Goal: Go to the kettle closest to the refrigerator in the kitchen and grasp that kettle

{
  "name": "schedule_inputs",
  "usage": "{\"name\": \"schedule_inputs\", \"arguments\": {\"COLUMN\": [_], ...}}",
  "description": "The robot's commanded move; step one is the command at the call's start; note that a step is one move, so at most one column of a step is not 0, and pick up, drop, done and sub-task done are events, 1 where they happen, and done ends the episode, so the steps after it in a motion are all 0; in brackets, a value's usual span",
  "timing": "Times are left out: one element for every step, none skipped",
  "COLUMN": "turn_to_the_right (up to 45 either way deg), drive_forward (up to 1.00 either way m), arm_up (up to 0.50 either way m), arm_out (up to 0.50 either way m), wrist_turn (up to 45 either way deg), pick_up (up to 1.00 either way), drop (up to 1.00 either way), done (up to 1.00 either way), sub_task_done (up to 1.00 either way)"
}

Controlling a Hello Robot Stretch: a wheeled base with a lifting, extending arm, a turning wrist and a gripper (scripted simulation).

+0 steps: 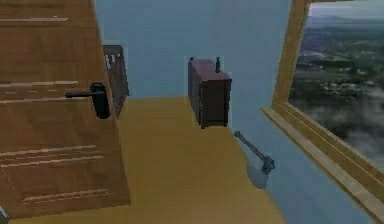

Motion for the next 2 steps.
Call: {"name": "schedule_inputs", "arguments": {"turn_to_the_right": [-45.0,-45.0], "drive_forward": [0.0,0.0], "arm_up": [0.0,0.0], "arm_out": [0.0,0.0], "wrist_turn": [0.0,0.0], "pick_up": [0.0,0.0], "drop": [0.0,0.0], "done": [0.0,0.0], "sub_task_done": [0.0,0.0]}}
